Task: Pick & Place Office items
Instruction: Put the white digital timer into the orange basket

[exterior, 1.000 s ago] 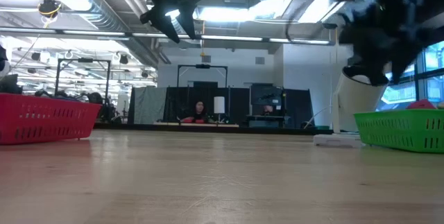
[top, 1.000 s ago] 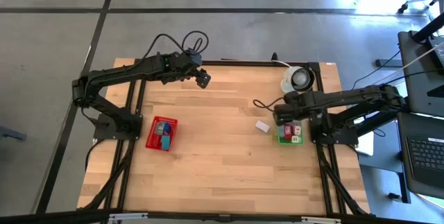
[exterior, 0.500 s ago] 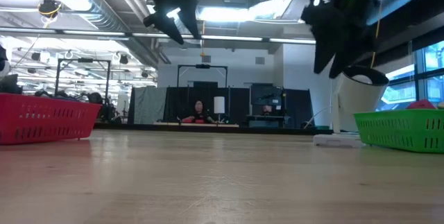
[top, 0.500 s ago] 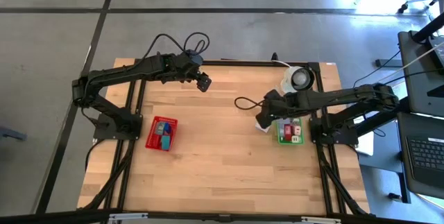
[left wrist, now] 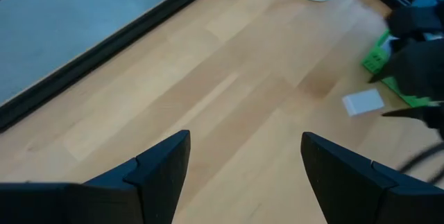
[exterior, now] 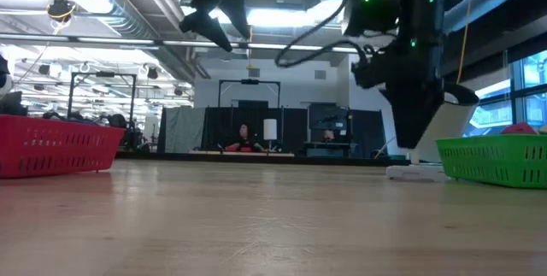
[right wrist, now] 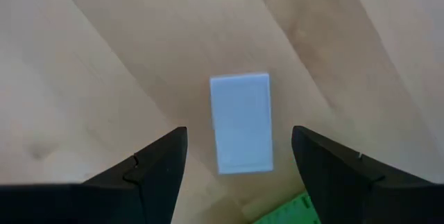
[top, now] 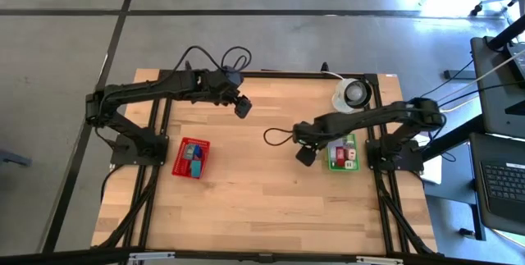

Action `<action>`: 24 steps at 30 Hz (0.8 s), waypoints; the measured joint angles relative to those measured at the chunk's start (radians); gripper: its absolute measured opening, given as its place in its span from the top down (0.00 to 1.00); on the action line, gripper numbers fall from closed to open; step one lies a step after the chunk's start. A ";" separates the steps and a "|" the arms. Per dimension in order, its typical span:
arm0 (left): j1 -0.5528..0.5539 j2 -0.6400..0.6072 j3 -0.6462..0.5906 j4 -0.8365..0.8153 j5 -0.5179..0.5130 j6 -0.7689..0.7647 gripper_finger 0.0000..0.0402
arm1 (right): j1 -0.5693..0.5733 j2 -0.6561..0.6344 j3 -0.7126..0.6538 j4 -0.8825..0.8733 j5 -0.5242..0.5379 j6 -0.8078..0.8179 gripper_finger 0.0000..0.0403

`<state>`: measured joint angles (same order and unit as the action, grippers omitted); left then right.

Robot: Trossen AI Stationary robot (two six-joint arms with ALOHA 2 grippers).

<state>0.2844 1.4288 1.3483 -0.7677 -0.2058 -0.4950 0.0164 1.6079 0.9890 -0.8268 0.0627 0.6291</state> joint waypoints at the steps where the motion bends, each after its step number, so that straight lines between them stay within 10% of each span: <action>1: -0.007 0.000 0.000 0.000 0.000 0.000 0.33 | 0.000 0.014 0.000 0.001 0.004 -0.019 0.35; 16: -0.056 0.000 0.000 0.000 -0.001 -0.010 0.33 | -0.035 0.160 0.000 0.115 -0.014 -0.196 0.35; 24: -0.056 0.000 0.000 0.000 -0.004 -0.019 0.33 | -0.066 0.181 0.003 0.110 -0.051 -0.204 0.53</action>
<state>0.2287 1.4288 1.3483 -0.7677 -0.2096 -0.5144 -0.0497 1.7885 0.9924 -0.7166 0.0121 0.4252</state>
